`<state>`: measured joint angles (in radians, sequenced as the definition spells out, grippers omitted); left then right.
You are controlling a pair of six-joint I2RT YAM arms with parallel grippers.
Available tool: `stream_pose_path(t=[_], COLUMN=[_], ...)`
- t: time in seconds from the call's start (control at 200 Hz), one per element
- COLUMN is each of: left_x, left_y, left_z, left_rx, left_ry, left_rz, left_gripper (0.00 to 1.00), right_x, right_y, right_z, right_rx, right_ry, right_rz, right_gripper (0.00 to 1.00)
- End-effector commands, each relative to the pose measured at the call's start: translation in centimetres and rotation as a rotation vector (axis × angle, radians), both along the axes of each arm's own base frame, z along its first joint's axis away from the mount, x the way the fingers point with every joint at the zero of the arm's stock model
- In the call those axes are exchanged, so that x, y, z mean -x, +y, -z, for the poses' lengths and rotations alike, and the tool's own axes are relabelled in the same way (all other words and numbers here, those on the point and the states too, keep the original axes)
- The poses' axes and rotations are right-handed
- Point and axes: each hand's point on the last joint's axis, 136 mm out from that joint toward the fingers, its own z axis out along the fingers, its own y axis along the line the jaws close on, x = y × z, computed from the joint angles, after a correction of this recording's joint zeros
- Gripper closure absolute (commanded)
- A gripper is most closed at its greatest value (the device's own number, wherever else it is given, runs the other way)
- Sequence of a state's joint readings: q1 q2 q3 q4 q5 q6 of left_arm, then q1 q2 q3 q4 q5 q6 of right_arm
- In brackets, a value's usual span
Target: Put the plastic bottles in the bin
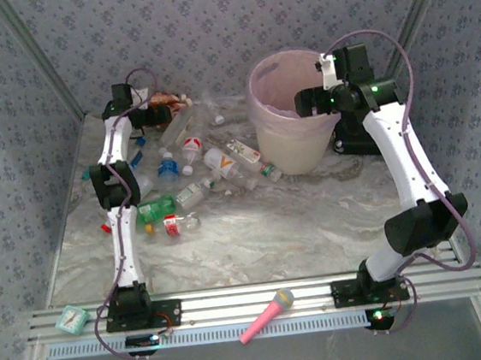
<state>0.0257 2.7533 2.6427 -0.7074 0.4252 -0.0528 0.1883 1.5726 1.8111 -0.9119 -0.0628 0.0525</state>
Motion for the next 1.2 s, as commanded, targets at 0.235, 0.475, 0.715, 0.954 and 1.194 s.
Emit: stream_pose_path(t=[0.235, 0.475, 0.715, 0.954, 1.194], left_x=[3.5, 0.4, 0.6, 1.5, 1.6], left_y=[-3.6, -3.3, -5.8, -5.7, -5.1], left_z=[-7.1, -5.9, -3.2, -1.4, 0.7], left_rx=[-0.066, -0.103, -0.105, -0.144, -0.228], left_ry=[-0.063, -0.119, -0.080, -0.023, 0.005], left_rz=[0.141, 0.081, 0.137, 0.138, 0.128], left_gripper=[0.04, 0.00, 0.01, 0.10, 0.14], right_x=[1.2, 1.2, 1.5, 1.7, 2.0], right_y=[-1.5, -1.6, -1.8, -1.8, -1.5], right_z=[0.1, 0.5, 0.1, -0.1, -0.6], right_rx=[-0.024, -0.029, -0.026, -0.032, -0.045], right_ry=[0.014, 0.019, 0.009, -0.001, -0.016], right_rz=[0.042, 0.041, 0.048, 0.049, 0.042], right_gripper=[0.04, 0.04, 0.04, 0.04, 0.04])
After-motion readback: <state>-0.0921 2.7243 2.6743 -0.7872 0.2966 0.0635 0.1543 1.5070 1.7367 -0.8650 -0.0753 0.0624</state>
